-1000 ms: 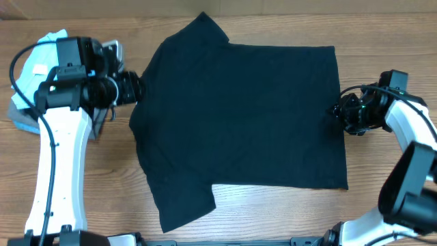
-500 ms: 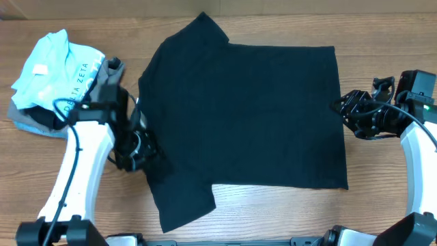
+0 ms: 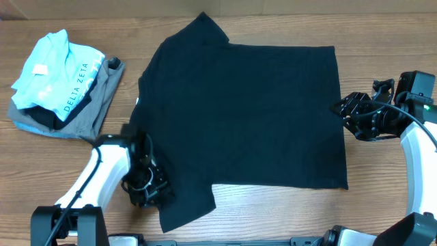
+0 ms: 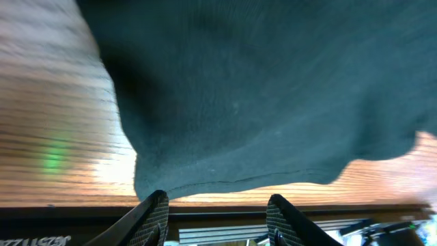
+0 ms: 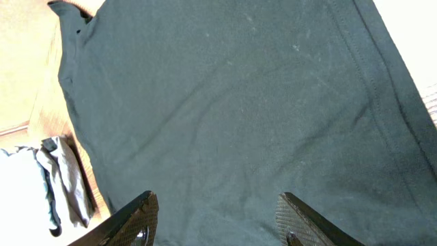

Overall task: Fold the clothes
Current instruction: 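Grasp the lower-left hem corner with the left gripper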

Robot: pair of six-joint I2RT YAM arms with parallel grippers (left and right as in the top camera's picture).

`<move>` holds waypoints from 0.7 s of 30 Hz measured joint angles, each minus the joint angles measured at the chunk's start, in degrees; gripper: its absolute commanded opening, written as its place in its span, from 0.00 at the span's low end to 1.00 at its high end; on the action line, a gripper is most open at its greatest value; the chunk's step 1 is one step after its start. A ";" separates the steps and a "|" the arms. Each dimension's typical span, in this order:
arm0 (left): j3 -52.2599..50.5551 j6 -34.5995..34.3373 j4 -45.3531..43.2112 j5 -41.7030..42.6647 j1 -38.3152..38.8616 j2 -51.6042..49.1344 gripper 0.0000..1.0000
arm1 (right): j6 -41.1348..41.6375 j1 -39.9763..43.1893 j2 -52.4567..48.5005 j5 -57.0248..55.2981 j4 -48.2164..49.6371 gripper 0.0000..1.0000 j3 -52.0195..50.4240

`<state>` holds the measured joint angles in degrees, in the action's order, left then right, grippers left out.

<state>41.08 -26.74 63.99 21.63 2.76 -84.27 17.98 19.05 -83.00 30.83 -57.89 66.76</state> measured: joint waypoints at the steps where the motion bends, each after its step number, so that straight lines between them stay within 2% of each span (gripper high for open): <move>1: -0.83 -0.39 -0.52 0.20 0.68 0.00 0.51 | -0.02 0.00 0.00 -0.15 -0.04 0.59 0.00; 10: -5.64 -4.42 -6.40 0.26 6.36 0.00 0.50 | -0.02 0.00 0.00 -0.37 0.00 0.59 0.00; 21: -6.60 -7.26 -8.96 -7.10 9.51 0.00 0.45 | -0.02 0.00 0.00 -0.37 0.00 0.59 0.00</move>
<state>34.48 -34.00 55.02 14.52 12.27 -84.27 17.96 19.05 -83.00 30.46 -57.89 66.76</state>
